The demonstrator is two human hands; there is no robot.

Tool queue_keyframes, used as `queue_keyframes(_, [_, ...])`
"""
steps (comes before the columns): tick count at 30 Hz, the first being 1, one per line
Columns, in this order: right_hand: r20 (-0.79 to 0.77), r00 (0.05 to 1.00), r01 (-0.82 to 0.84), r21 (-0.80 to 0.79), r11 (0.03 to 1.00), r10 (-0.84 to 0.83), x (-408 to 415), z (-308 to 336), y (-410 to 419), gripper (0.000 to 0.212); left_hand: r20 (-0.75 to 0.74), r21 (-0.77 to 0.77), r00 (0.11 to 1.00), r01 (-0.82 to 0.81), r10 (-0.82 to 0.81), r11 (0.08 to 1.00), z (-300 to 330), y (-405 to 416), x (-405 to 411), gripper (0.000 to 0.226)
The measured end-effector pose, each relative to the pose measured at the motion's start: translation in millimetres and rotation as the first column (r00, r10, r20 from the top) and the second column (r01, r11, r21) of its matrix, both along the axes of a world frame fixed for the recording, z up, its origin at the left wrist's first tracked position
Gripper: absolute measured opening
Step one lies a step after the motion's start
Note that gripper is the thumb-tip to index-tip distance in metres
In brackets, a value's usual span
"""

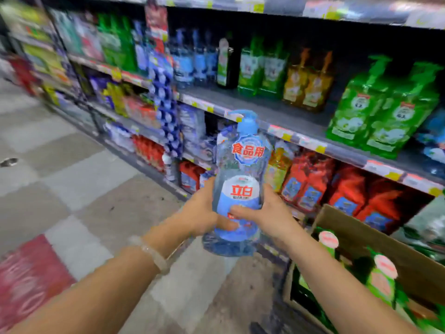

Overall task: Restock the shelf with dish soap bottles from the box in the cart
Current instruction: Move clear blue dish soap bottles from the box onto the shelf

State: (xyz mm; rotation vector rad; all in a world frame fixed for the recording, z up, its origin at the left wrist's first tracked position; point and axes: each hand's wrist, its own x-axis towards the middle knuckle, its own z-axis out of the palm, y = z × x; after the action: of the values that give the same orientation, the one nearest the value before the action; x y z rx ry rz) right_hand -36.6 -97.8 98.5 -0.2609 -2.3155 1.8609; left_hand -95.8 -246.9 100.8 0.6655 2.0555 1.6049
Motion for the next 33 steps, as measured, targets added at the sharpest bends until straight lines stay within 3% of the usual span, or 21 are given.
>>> queue_keyframes(5, [-0.025,0.993,-0.117,0.018,0.993,0.118,-79.1,8.5,-75.2,0.058,-0.004,0.066,0.992,-0.125,0.125,0.990,10.1,-82.2,-57.7,0.079])
queue_keyframes(9, [-0.015,0.981,-0.193,0.042,0.980,0.194,-144.9,10.0,-116.6,0.060,0.014,0.113,0.976,-0.217,0.217,0.970,3.1,-122.5,-110.4,0.091])
queue_keyframes(14, [-0.021,0.965,-0.260,0.029,0.965,0.260,-244.7,9.3,-150.7,0.062,-0.007,0.097,0.961,-0.275,0.277,0.957,-5.9,-158.5,-207.8,0.076])
queue_keyframes(22, [-0.057,0.941,-0.332,0.027,0.943,0.333,-416.4,36.2,-198.9,0.067,-0.081,0.069,0.928,-0.359,0.364,0.931,26.9,-208.8,-364.4,0.076])
queue_keyframes(33, [-0.124,0.949,-0.292,-0.001,0.957,0.289,-611.2,26.2,-291.4,0.061,-0.089,0.062,0.944,-0.312,0.317,0.948,19.6,-298.4,-569.8,0.084])
